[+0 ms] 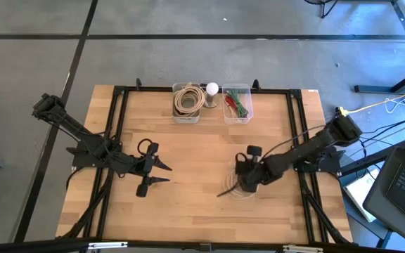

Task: Pick & Place USB Port
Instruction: Put the light brown HDMI cable into the gray bin, then return to Home Position

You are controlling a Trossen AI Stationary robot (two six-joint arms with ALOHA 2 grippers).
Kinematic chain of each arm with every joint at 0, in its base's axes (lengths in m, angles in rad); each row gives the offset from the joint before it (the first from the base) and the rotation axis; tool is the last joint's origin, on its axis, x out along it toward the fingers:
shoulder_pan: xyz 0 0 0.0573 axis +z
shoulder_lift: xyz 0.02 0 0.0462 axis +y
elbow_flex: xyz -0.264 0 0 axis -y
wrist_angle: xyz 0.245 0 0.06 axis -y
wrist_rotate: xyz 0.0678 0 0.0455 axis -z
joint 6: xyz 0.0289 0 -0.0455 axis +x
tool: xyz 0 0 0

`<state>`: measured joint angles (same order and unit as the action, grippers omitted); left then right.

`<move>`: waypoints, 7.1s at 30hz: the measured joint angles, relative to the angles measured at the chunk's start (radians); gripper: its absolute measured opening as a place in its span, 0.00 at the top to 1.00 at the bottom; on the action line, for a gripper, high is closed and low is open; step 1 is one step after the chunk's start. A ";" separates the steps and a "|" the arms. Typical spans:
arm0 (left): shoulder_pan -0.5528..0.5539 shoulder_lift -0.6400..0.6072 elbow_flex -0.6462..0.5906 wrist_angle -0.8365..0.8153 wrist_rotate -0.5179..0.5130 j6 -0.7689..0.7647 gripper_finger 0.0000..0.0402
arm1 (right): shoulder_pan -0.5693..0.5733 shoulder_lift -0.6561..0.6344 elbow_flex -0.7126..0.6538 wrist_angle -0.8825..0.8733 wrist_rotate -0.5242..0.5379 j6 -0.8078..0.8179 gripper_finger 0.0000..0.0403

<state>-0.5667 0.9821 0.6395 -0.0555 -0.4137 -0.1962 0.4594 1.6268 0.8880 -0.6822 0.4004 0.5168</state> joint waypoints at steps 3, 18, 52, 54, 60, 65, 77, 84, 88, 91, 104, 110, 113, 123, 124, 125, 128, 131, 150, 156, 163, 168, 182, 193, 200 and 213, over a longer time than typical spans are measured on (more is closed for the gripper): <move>0.000 0.000 0.000 0.009 -0.023 0.010 0.58 | 0.015 -0.044 0.074 -0.063 0.092 -0.006 0.91; 0.126 0.094 -0.017 0.603 0.193 0.324 0.58 | 0.037 -0.080 0.502 0.364 0.449 -0.813 0.91; 0.294 0.267 -0.018 0.997 0.510 0.261 0.46 | -0.128 -0.045 0.567 0.563 0.230 -0.988 0.91; 0.294 0.267 -0.018 1.014 0.510 0.262 0.46 | -0.132 -0.024 0.567 0.592 0.230 -1.018 0.91; 0.295 0.267 -0.016 1.007 0.520 0.236 0.46 | -0.157 0.023 0.567 0.666 0.223 -1.080 0.91; 0.296 0.267 -0.014 1.001 0.539 0.228 0.46 | -0.162 0.029 0.567 0.699 0.221 -1.132 0.91; 0.295 0.267 -0.012 1.001 0.518 0.232 0.48 | -0.162 0.029 0.567 0.729 0.260 -1.198 0.91; 0.306 0.267 -0.012 0.979 0.494 0.273 0.86 | -0.164 0.029 0.567 0.737 0.248 -1.183 0.91; 0.325 0.269 -0.012 0.980 0.535 0.250 0.93 | -0.163 0.029 0.567 0.737 0.246 -1.178 0.91; 0.328 0.269 -0.012 0.980 0.534 0.246 0.93 | -0.164 0.029 0.567 0.737 0.246 -1.171 0.91; 0.328 0.266 -0.012 0.990 0.545 0.251 0.93 | -0.075 0.029 0.567 0.758 0.594 -1.199 0.23; 0.347 0.253 -0.012 0.861 0.453 0.297 0.93 | 0.056 0.029 0.567 0.753 1.080 -1.359 0.20; 0.398 0.236 -0.012 0.729 0.355 0.314 0.93 | 0.118 0.023 0.561 0.739 1.167 -1.369 0.21; 0.734 0.237 0.161 0.190 0.256 0.323 0.93 | 0.209 -0.010 0.556 0.697 1.173 -1.249 0.26; 0.768 0.238 0.180 0.155 0.250 0.326 0.93 | 0.210 -0.010 0.556 0.697 1.173 -1.247 0.27; 0.801 0.242 0.197 0.132 0.246 0.327 0.93 | 0.210 -0.010 0.556 0.697 1.173 -1.245 0.27; 0.880 0.266 0.219 0.070 0.248 0.326 0.93 | 0.210 -0.014 0.556 0.698 1.173 -1.246 0.27; 0.940 0.318 0.220 0.049 0.268 0.326 0.93 | 0.205 -0.015 0.556 0.698 1.172 -1.234 0.27; 0.999 0.588 0.530 -0.331 0.251 0.409 0.93 | 0.205 -0.016 0.556 0.646 1.170 -1.195 0.27; 1.008 0.587 0.597 -0.466 0.278 0.393 0.93 | 0.205 -0.017 0.556 0.598 1.170 -1.141 0.27; 1.023 0.627 0.595 -0.480 0.333 0.385 0.93 | 0.204 -0.017 0.556 0.601 1.170 -1.137 0.27; 1.036 0.703 0.595 -0.494 0.330 0.384 0.93 | 0.202 -0.018 0.556 0.602 1.170 -1.138 0.27; 1.093 0.824 0.596 -0.432 0.431 0.407 0.93 | 0.200 -0.021 0.556 0.592 1.170 -1.145 0.27; 1.093 0.824 0.595 -0.408 0.433 0.427 0.82 | 0.197 -0.021 0.556 0.583 1.170 -1.136 0.27; 1.080 0.815 0.595 -0.413 0.376 0.454 0.68 | 0.197 -0.021 0.556 0.579 1.170 -1.134 0.27; 1.050 0.553 0.595 -0.412 0.310 0.474 0.51 | 0.197 -0.021 0.556 0.573 1.170 -1.138 0.27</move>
<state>0.4835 1.5356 1.2350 -0.4679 -0.1034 0.2774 0.6567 1.6062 1.4437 -0.1097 1.5707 -0.6209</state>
